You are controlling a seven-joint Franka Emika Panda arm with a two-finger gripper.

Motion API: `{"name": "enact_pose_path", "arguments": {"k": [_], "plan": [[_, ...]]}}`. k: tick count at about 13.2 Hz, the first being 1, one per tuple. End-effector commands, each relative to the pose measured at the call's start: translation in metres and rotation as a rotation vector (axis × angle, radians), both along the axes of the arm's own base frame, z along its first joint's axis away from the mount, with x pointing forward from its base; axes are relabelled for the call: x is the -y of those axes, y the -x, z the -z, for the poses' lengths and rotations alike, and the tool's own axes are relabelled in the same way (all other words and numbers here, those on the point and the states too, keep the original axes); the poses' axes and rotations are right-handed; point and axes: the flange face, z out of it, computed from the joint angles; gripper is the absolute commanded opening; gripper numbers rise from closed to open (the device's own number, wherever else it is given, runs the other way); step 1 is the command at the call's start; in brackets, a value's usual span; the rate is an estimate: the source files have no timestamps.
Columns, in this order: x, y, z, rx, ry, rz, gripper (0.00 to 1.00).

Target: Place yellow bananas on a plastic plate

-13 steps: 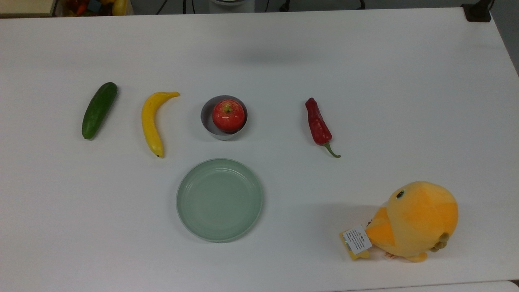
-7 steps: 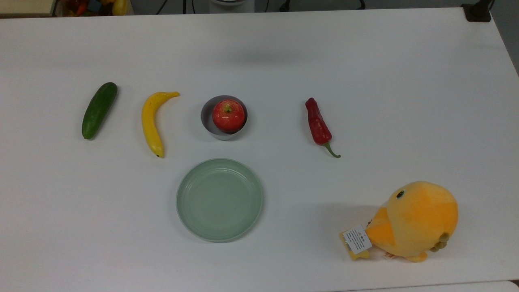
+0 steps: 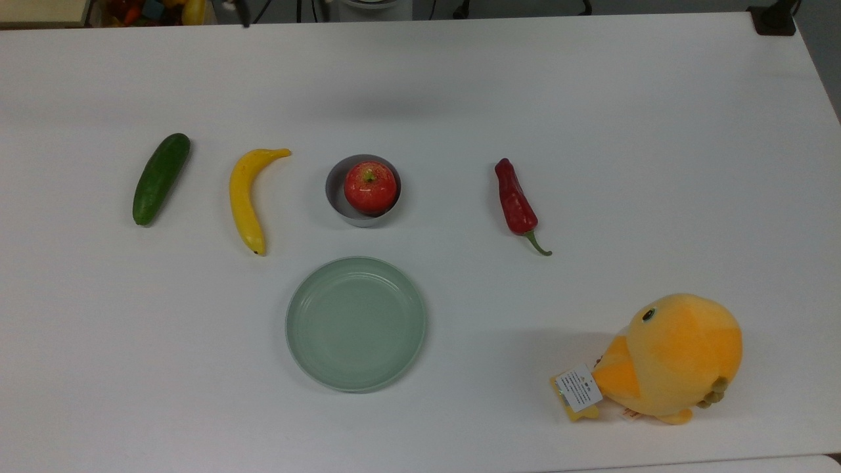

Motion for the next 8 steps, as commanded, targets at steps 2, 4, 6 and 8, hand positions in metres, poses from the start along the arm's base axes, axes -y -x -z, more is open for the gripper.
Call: {"name": "enact_pose_path", "arguments": {"k": [2, 4, 6, 8], "plan": [[0.026, -0.028, 0.03, 0.049, 0.028, 0.021, 1.0], [0.039, -0.047, 0.072, 0.002, 0.065, 0.03, 1.0], [0.051, -0.055, 0.091, 0.007, 0.074, 0.039, 1.0], [0.058, -0.056, 0.128, -0.011, 0.102, 0.038, 1.0]]}}
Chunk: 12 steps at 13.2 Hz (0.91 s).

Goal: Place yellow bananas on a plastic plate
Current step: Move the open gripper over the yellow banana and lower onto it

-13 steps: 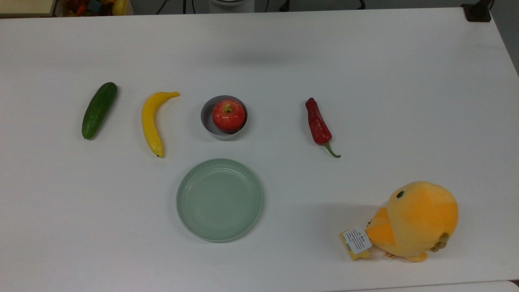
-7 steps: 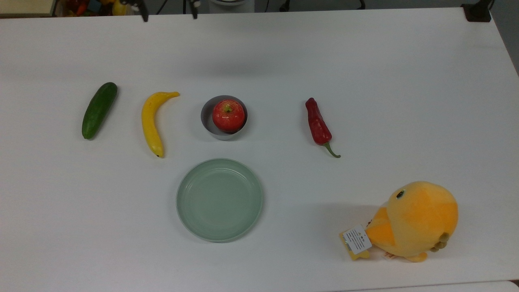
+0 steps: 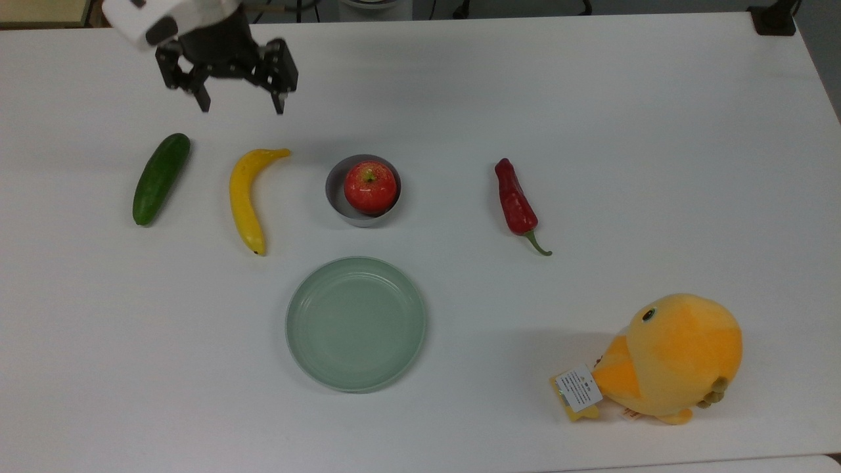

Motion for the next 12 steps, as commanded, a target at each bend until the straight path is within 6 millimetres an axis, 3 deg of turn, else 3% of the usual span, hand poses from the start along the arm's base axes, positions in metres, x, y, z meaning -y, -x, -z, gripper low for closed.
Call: {"name": "enact_pose_path", "arguments": {"k": [1, 8, 12], "plan": [[0.012, 0.0, 0.046, -0.027, 0.047, -0.025, 1.0], [0.029, 0.003, 0.118, -0.057, 0.057, -0.026, 1.0], [0.046, 0.001, 0.146, -0.017, 0.071, -0.026, 1.0]]}}
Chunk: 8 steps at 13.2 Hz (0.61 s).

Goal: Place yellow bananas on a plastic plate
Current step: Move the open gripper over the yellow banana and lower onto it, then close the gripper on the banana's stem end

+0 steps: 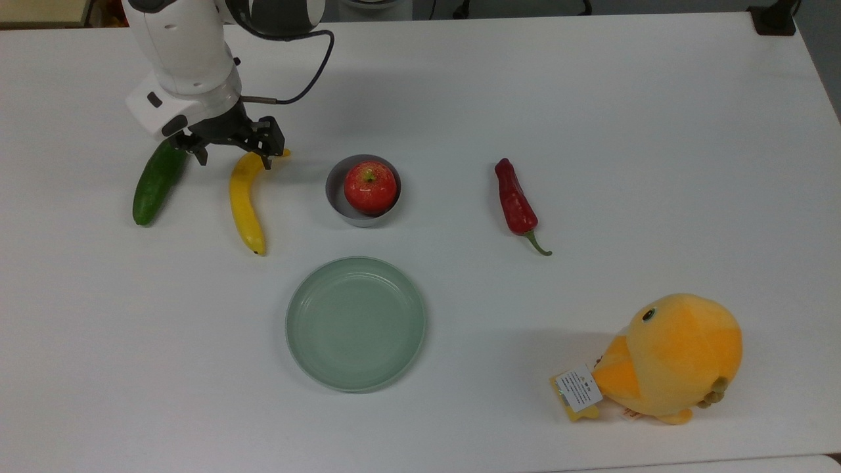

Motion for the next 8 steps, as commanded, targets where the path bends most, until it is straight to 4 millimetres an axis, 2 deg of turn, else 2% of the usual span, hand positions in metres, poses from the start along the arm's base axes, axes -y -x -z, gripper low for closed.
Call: {"name": "enact_pose_path", "arguments": {"k": [1, 4, 6, 8], "plan": [[0.016, 0.006, 0.023, 0.051, 0.022, -0.022, 1.0], [0.019, 0.005, 0.046, 0.097, 0.036, -0.022, 1.0], [0.019, 0.005, 0.052, 0.091, 0.036, -0.023, 0.97], [0.019, 0.005, 0.053, 0.088, 0.035, -0.021, 0.7]]}}
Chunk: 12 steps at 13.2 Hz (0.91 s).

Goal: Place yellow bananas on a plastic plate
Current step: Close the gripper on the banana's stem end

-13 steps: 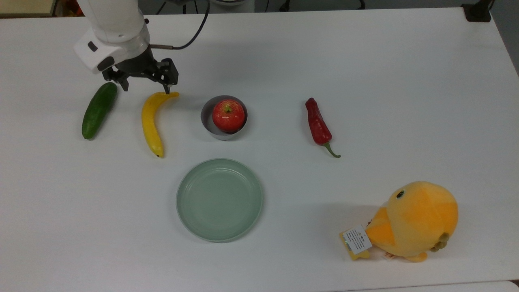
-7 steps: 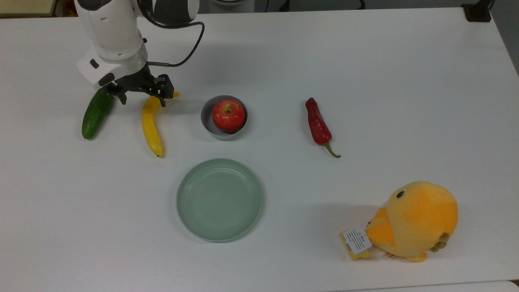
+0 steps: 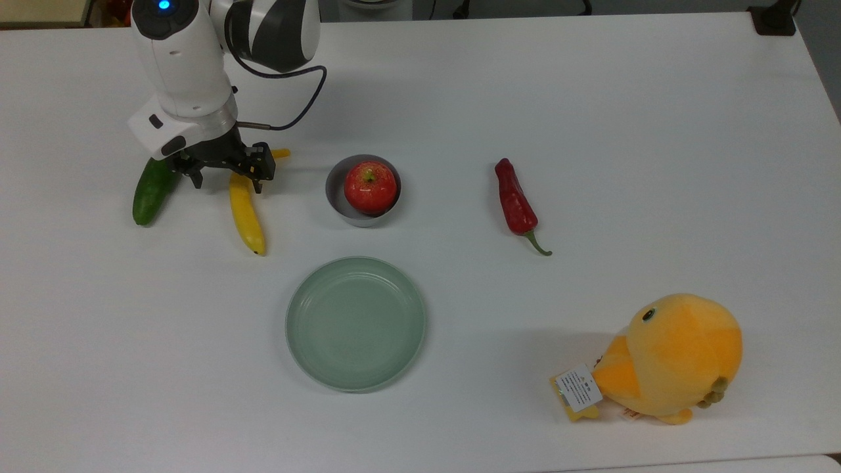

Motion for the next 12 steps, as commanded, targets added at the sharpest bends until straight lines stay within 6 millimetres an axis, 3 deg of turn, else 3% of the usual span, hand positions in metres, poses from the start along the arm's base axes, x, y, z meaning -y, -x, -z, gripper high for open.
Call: {"name": "enact_pose_path", "arguments": {"k": [1, 3, 5, 6, 9, 12], "plan": [[0.0, 0.006, 0.003, 0.002, 0.01, -0.025, 0.64], [-0.003, 0.008, 0.007, -0.006, 0.008, -0.028, 0.42], [-0.004, 0.008, 0.006, -0.009, 0.007, -0.029, 0.1], [-0.003, 0.009, 0.003, -0.012, 0.004, -0.026, 0.01], [0.0, 0.01, -0.005, -0.017, 0.0, -0.018, 0.01], [0.001, 0.007, -0.026, 0.019, -0.003, -0.006, 0.01]]}}
